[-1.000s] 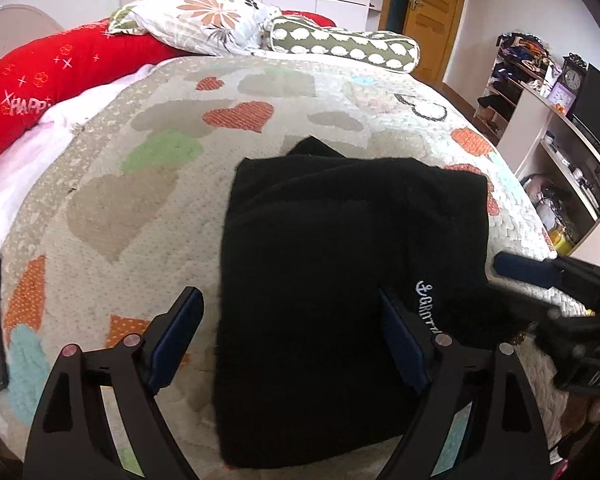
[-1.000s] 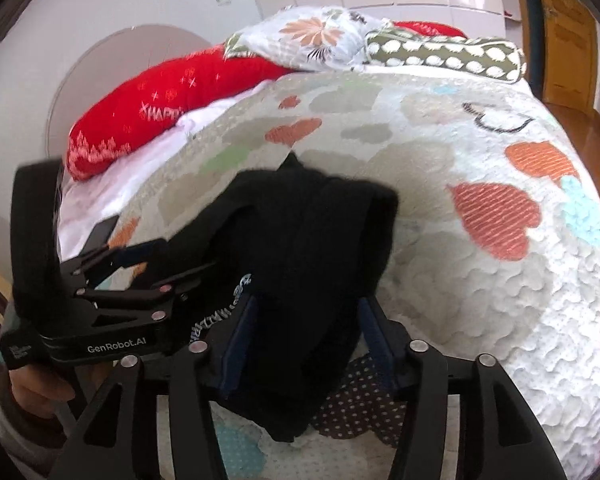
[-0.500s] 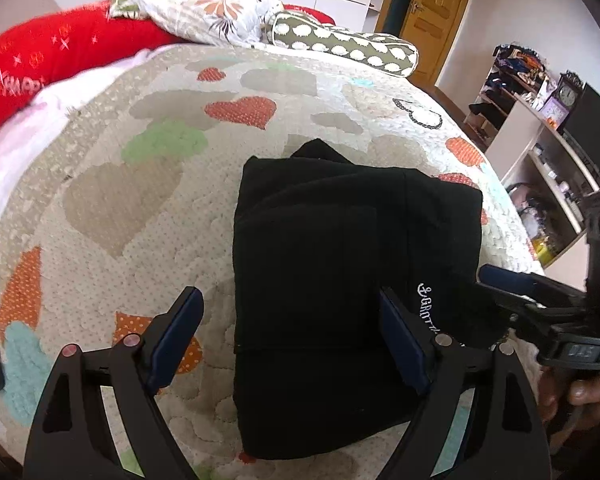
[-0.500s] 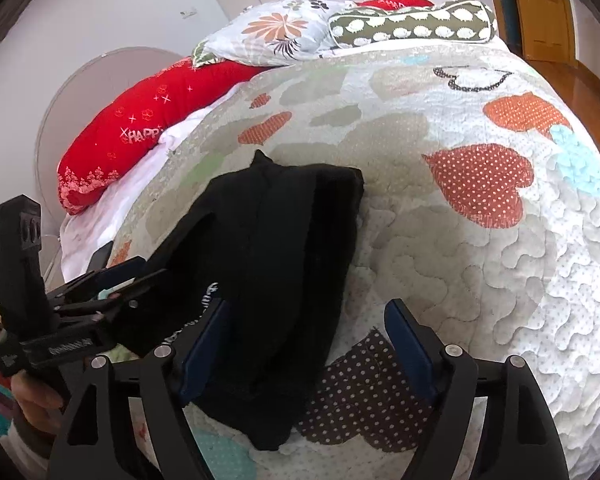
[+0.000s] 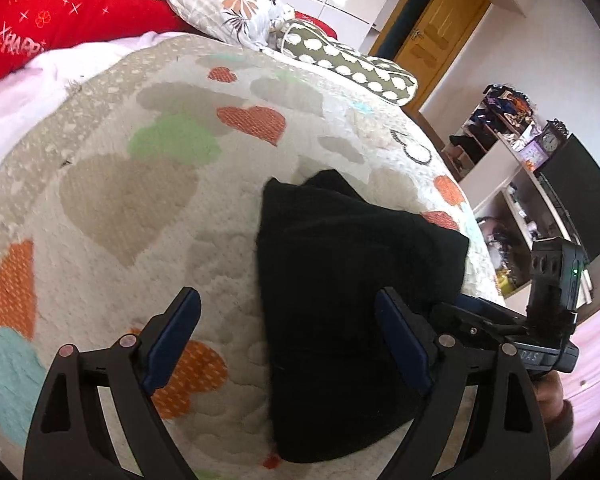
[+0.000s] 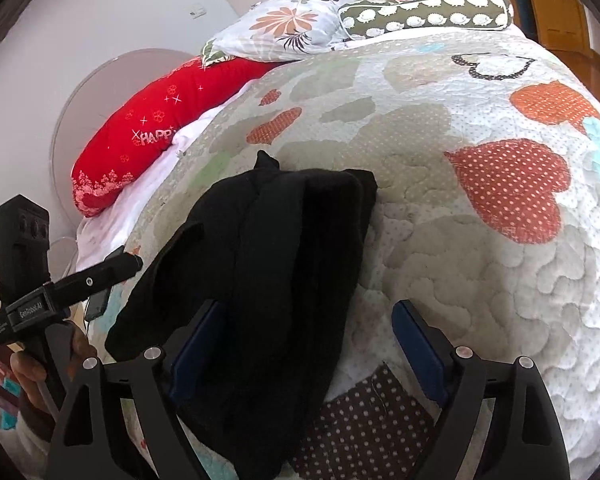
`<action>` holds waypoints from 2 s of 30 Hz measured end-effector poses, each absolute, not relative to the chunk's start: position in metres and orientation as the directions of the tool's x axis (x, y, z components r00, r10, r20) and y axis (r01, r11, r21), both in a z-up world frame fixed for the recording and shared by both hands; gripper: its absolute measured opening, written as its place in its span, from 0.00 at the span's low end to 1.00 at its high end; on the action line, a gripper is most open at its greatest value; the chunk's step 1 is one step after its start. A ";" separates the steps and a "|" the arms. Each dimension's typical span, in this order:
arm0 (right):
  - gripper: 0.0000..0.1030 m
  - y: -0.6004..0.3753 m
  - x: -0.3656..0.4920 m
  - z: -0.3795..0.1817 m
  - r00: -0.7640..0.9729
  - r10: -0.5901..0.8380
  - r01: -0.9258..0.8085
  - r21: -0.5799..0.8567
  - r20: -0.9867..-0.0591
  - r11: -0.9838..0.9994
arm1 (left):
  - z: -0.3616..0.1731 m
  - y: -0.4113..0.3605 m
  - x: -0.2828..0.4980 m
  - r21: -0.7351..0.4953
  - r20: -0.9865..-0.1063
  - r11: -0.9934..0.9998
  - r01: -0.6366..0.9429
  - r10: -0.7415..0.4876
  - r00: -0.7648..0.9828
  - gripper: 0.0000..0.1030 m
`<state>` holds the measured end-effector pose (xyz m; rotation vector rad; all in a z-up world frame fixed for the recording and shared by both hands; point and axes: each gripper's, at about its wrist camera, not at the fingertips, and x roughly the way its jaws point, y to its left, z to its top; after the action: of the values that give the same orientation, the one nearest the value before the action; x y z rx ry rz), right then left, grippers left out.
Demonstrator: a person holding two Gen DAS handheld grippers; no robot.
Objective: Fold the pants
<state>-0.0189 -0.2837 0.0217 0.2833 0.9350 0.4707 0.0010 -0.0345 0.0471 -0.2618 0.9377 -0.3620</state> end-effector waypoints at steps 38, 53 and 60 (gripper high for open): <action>0.37 -0.277 0.094 0.066 0.624 0.489 -0.251 0.436 -0.610 0.864 | 0.057 -0.077 0.129 -0.263 -0.758 0.941 0.214 -0.339 0.557 0.35; 0.47 -0.275 0.086 0.107 0.696 0.355 -0.273 0.227 -0.625 0.935 | 0.061 -0.088 0.111 -0.139 -0.765 0.972 0.192 -0.228 0.602 0.61; 0.37 -0.257 0.120 0.074 0.644 0.245 -0.239 0.114 -0.725 0.964 | 0.040 -0.111 0.113 -0.070 -0.787 0.974 0.215 -0.186 0.589 0.64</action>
<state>0.1205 -0.2569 0.0738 0.0081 0.8265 0.2754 0.1126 -0.1109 0.0398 0.0340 0.9122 -0.2336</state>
